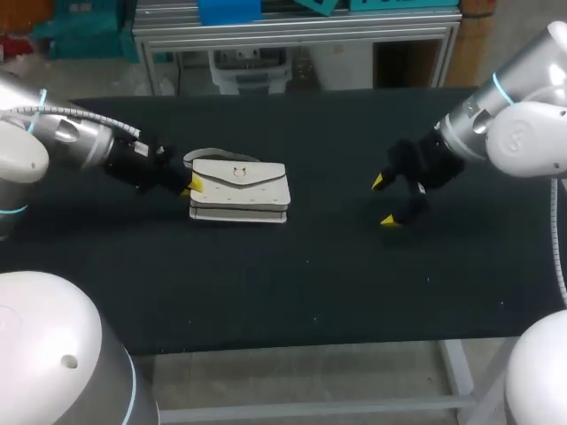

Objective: Pick up the bag, open it, inspect its contents, close it, and place it on the opposite side

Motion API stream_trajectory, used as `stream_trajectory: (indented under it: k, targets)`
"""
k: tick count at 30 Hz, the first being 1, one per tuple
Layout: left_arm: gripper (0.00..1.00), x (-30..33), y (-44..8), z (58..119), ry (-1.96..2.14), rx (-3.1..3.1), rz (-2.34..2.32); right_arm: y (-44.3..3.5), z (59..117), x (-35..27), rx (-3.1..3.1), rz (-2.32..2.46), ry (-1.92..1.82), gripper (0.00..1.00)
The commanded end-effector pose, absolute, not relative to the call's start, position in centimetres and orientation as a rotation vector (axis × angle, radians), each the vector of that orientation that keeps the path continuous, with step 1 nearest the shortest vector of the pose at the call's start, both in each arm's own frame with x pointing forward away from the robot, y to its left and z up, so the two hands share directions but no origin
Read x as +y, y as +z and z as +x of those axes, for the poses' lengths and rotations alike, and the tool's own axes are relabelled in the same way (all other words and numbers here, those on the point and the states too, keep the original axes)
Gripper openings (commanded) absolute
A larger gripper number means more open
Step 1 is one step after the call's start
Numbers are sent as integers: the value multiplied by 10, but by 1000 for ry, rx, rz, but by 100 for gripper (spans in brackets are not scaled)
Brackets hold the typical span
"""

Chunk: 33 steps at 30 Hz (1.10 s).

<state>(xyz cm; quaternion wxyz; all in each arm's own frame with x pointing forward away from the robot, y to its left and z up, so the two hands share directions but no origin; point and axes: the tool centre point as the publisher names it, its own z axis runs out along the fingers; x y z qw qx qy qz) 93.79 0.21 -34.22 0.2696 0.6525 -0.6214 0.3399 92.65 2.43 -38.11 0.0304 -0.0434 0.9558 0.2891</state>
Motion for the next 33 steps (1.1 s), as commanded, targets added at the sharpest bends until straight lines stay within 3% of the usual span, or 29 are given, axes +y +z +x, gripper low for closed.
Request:
stream_trajectory:
  k: [1,18,33]
  targets:
    - [0,-20,-351,930,1049,-1655,1829,-381,926,25,2945,-132,890,100]
    - [0,-84,-364,926,989,-1642,1660,-381,926,25,2945,-132,890,100]
    - [0,-81,-365,921,966,-1620,1653,-381,926,25,2945,-132,890,100]
